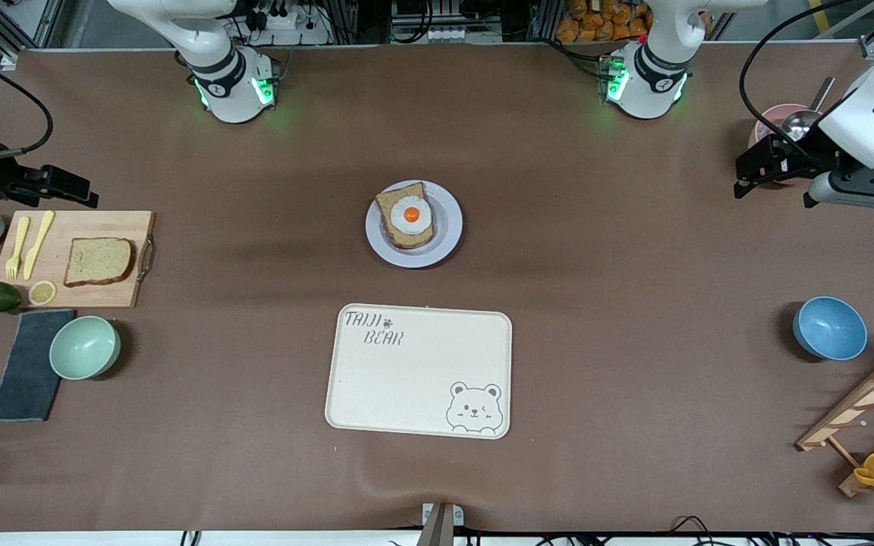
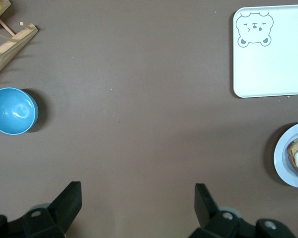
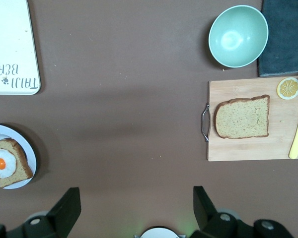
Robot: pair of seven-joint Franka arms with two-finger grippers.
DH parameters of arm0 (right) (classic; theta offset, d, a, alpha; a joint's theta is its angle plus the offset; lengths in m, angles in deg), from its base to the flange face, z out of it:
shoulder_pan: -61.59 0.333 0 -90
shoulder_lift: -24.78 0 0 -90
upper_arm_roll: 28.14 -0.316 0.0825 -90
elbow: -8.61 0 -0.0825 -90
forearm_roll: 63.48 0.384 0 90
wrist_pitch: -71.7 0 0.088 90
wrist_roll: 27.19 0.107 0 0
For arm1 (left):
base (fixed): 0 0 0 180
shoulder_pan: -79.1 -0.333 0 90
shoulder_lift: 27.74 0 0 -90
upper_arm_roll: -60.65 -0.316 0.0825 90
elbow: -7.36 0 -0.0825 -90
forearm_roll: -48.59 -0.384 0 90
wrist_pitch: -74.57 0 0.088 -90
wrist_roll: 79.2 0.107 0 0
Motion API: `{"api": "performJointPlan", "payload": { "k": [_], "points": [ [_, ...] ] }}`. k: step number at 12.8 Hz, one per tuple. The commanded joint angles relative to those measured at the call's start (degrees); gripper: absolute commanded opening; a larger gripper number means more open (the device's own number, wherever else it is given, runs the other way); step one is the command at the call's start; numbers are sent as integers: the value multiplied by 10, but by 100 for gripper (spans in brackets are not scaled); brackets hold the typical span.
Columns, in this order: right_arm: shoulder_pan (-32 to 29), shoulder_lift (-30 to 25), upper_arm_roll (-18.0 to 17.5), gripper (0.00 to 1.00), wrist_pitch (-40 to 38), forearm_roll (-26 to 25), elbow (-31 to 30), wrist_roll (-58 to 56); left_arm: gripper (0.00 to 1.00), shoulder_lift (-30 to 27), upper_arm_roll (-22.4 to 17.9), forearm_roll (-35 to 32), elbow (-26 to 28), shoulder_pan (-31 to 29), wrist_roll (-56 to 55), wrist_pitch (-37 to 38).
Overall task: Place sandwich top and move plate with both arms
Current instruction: 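Move the left gripper toward the plate while the right gripper reaches the bread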
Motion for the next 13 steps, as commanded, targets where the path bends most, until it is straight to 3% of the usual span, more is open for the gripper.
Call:
{"api": "performJointPlan", "payload": {
  "k": [1,8,13],
  "points": [
    [5,2,4,100,-6,-2,3,2,100,-1,2,-12,-8,-1,-3,7],
    [5,3,4,100,-6,-2,4,3,100,16,2,-12,-22,0,-9,7],
    [9,5,3,100,-6,-2,3,3,100,17,3,-5,10,-2,-2,7]
  ]
}}
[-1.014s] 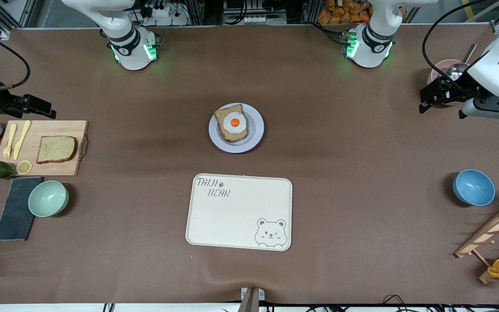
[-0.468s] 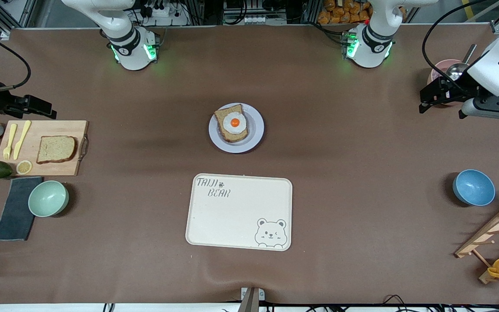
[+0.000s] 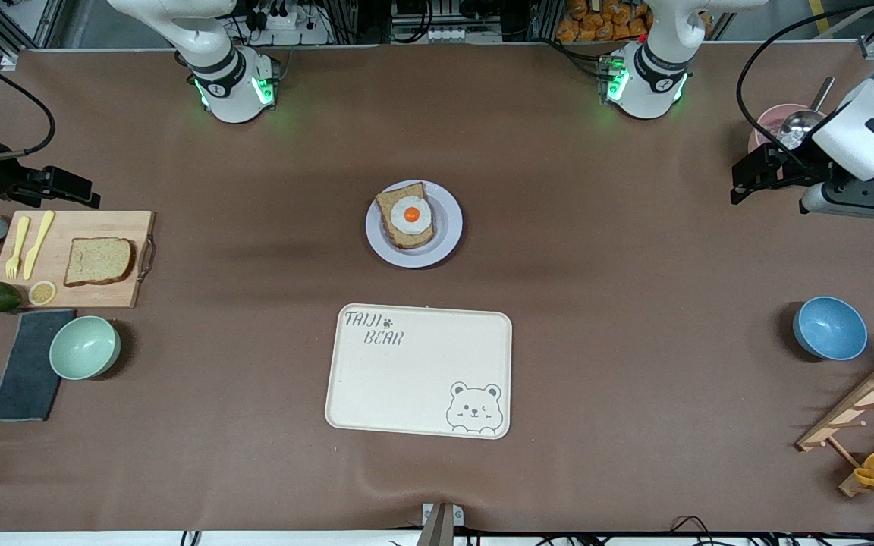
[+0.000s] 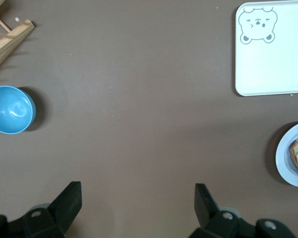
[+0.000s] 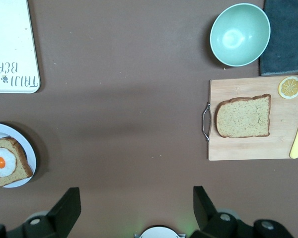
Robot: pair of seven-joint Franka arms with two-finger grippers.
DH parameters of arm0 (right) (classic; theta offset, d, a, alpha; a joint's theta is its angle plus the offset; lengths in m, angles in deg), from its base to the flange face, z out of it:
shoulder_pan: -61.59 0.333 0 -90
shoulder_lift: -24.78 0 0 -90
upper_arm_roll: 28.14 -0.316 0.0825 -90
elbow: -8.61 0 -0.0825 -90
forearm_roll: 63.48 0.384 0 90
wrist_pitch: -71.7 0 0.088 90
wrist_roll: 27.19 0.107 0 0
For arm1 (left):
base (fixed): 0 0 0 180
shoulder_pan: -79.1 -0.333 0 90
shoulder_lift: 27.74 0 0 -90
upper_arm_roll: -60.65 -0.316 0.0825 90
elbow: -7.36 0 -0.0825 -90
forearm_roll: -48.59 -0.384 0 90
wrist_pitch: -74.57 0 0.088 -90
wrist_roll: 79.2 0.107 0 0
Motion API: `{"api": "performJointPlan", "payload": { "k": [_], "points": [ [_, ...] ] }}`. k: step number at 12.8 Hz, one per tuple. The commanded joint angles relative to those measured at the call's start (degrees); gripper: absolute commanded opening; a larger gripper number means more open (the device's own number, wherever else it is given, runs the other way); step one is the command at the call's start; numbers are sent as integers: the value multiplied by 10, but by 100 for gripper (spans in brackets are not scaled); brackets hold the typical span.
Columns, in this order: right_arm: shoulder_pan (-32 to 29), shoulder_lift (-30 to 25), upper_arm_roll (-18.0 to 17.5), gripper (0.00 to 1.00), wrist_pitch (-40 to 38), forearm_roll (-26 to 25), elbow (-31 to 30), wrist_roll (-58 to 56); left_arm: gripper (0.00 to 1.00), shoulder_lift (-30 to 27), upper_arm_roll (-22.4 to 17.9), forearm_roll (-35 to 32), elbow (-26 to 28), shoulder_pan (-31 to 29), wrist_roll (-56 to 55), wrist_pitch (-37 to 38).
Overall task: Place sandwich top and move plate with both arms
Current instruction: 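Move the left gripper toward the plate while the right gripper reaches the bread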
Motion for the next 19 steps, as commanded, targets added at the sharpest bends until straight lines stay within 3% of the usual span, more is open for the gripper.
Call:
{"api": "performJointPlan", "payload": {
  "k": [1,19],
  "points": [
    [7,4,4,100,-5,-2,3,3,100,-1,3,-3,17,-2,-2,6],
    [6,4,4,100,-7,-2,2,1,100,5,4,62,95,-11,1,-59]
  ]
}}
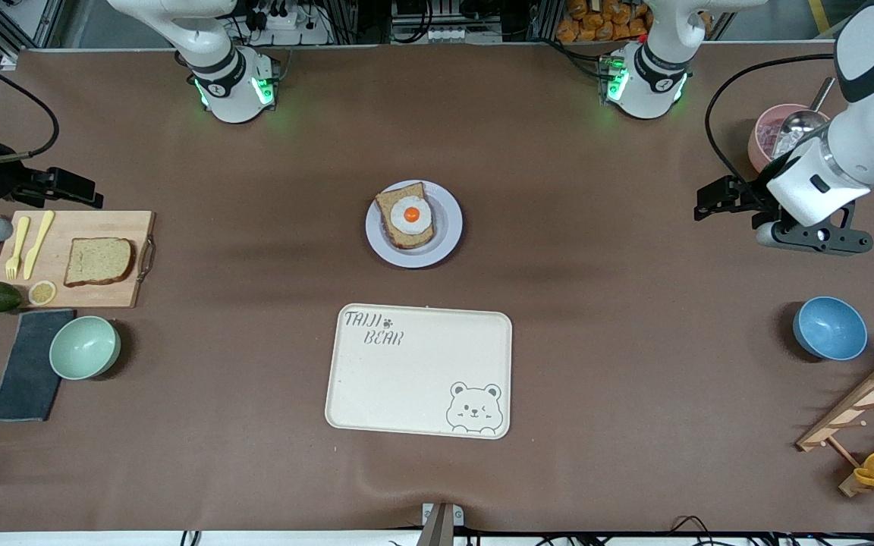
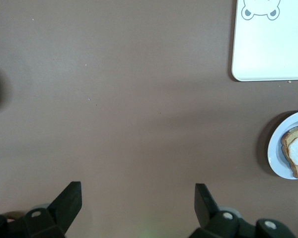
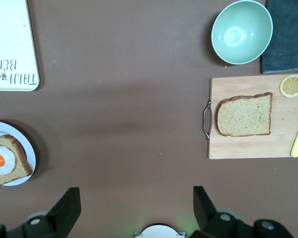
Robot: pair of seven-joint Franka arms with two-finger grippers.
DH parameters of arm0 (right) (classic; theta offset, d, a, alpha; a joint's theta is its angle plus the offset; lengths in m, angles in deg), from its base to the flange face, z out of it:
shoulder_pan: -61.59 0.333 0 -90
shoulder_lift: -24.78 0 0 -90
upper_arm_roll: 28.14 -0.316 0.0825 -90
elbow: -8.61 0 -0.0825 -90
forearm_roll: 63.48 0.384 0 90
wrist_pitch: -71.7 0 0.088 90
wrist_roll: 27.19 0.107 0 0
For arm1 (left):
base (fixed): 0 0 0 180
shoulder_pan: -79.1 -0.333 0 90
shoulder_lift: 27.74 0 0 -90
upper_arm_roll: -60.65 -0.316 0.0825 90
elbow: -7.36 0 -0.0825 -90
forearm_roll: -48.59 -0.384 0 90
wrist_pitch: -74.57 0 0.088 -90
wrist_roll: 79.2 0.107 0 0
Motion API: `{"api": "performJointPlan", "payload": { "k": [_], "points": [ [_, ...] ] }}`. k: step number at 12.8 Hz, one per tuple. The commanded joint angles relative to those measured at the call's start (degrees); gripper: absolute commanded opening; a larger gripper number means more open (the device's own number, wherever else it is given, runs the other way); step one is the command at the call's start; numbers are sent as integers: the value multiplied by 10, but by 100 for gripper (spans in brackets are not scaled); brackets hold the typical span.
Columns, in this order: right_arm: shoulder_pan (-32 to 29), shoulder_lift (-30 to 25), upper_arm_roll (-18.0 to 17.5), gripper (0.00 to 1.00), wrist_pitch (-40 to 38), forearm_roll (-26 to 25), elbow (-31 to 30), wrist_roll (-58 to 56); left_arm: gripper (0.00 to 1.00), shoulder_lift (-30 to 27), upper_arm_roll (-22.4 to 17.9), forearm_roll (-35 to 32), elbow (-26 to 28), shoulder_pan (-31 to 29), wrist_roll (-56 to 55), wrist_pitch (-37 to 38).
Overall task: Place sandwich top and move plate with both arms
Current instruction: 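Move the left gripper toward the plate while the right gripper reaches the bread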
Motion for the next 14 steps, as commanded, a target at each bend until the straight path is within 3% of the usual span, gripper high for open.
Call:
{"api": "performJointPlan", "payload": {
  "k": [1,5,8,11,14],
  "points": [
    [5,1,4,100,-4,-2,2,1,100,-1,3,12,11,1,1,-16],
    [2,2,6,100,-8,-2,2,1,100,20,4,51,12,3,1,-26],
    [1,5,30,100,-5,-8,-2,-2,100,29,14,62,23,5,1,-42],
    [3,10,112,100,46,-2,-52,-109,100,32,25,73,47,6,1,-70],
    [2,24,165,100,106,-2,-105,-164,100,33,45,99,82,6,1,-104]
  ]
}}
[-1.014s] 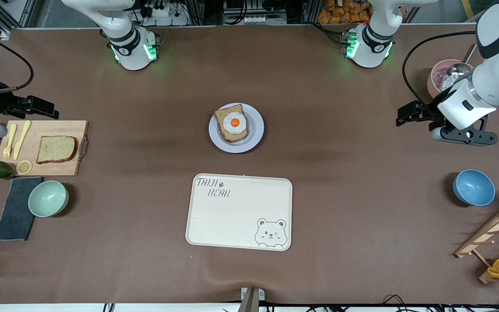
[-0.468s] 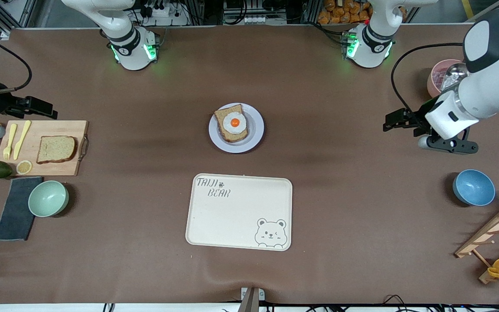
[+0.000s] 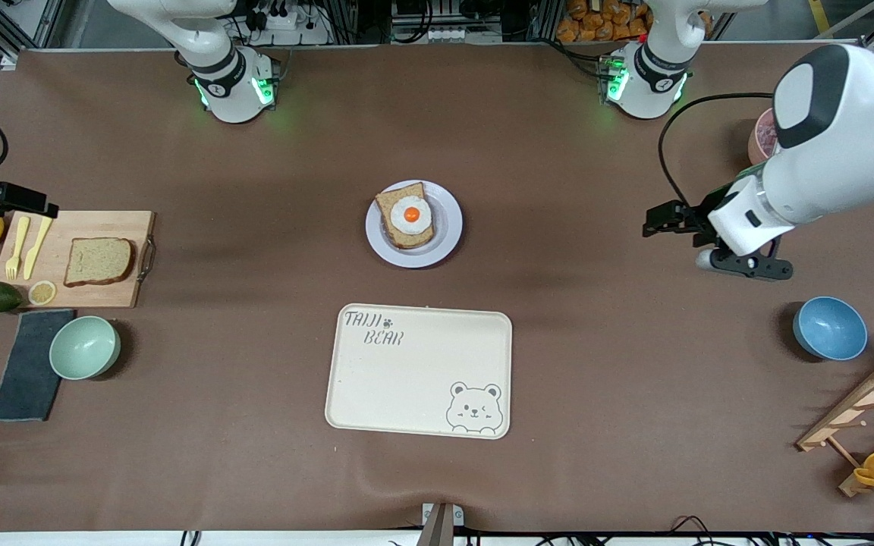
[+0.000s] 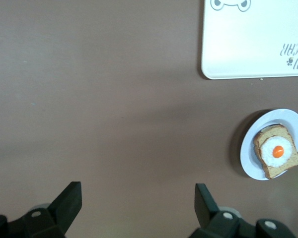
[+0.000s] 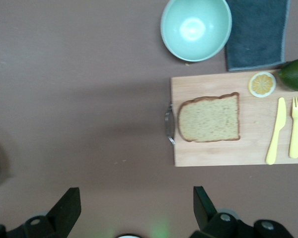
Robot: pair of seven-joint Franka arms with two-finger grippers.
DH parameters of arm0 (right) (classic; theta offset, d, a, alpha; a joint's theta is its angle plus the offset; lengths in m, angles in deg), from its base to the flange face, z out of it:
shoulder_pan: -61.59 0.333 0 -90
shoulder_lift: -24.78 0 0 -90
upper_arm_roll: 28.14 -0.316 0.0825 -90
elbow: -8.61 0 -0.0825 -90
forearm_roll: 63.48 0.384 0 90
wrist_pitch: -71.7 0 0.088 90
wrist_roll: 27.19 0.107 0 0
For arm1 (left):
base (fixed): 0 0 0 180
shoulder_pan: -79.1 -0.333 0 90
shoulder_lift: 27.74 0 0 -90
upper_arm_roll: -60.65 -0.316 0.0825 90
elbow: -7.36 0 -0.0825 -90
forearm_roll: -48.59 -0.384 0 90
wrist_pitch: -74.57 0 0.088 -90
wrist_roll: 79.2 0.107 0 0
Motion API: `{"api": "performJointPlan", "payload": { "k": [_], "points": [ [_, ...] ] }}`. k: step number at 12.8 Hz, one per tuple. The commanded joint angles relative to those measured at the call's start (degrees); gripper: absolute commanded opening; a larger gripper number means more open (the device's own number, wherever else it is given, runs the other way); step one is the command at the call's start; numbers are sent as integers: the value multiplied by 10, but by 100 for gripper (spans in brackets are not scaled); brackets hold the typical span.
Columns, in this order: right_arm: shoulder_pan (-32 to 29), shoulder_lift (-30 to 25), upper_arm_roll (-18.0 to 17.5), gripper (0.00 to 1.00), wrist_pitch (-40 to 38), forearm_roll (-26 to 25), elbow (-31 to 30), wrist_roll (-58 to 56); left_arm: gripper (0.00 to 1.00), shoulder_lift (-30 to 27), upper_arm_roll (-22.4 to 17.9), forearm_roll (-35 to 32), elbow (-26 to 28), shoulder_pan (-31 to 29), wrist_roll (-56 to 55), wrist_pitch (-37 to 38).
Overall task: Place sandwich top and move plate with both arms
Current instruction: 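Move the left gripper toward the plate while the right gripper reaches the bread, then lower the right gripper onto the bread slice on the cutting board and grasp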
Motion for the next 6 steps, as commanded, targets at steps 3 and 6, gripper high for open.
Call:
{"api": "performJointPlan", "payload": {
  "k": [3,6],
  "points": [
    [3,45,73,100,76,22,-56,-92,100,4,21,66,47,5,2,-51],
    [-5,110,119,100,112,86,-54,-159,100,26,36,101,49,5,4,-61]
  ]
}}
